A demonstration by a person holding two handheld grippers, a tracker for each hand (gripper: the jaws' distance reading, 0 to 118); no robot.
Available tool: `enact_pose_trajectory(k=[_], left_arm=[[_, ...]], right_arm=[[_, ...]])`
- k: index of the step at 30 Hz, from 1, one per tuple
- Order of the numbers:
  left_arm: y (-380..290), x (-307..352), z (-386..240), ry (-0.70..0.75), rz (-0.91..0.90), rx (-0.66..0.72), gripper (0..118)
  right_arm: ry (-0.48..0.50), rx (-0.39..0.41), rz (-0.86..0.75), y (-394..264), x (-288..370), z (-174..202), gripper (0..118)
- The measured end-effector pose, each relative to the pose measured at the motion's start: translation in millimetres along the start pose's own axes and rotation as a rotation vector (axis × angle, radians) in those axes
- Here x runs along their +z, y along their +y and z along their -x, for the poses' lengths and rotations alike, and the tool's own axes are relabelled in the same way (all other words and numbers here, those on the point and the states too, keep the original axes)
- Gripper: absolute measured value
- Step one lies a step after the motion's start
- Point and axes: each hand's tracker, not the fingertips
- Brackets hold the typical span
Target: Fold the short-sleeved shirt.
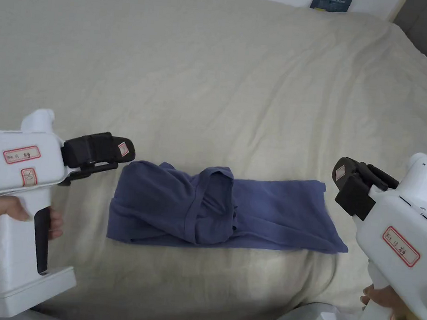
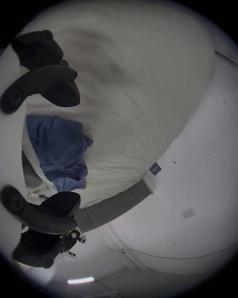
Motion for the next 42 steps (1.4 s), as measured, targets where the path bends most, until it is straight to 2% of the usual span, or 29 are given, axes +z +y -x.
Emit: enact_pose_trajectory(k=[4,8,12,14,15,17,19,22,28,34,40,42], left_arm=[[-12.3,-19.1,26.2,0.003,0.104,0.082,111],[-24.5,-44.4,33.5,0.030,0.203,0.077,101],[-27.3,-54.0,32.7,0.019,0.179,0.057,100],[-26.0,-57.6,29.5,-0.035,0.170,0.121,97],[-25.5,-61.1,28.3,-0.056,0.176,0.147,85],[-28.1,-74.3,22.3,0.027,0.203,0.096,51],[-29.1,-82.6,16.0,0.122,0.218,0.036,31],[-20.2,-74.9,7.7,0.109,0.227,0.154,18],[5.5,-38.1,1.7,0.165,0.221,0.181,15],[37.5,35.2,26.6,0.373,0.091,0.227,15],[50.0,69.1,5.7,0.655,0.006,0.096,15],[46.8,67.2,-12.1,0.656,-0.008,0.025,15]], right_arm=[[0.006,0.020,0.020,-2.5,-5.8,8.4,3],[0.008,0.028,0.032,-3.3,-8.8,10.9,3],[0.002,0.016,0.039,-3.4,-8.9,8.5,3],[-0.001,0.008,0.043,-4.1,-9.2,6.1,3],[-0.004,0.009,0.049,-4.6,-9.9,4.6,3],[-0.015,0.010,0.056,-6.4,-9.6,2.6,3],[-0.020,0.004,0.061,-7.7,-8.6,-1.5,3],[-0.027,-0.001,0.062,-7.7,-6.2,-6.0,3],[-0.028,-0.017,0.065,-5.1,-8.6,-9.9,3],[-0.004,-0.019,0.051,-2.2,-10.7,-7.7,3],[0.024,-0.031,0.066,-10.3,-16.6,-3.0,3],[0.032,-0.032,0.071,-11.9,-16.7,-1.3,3]])
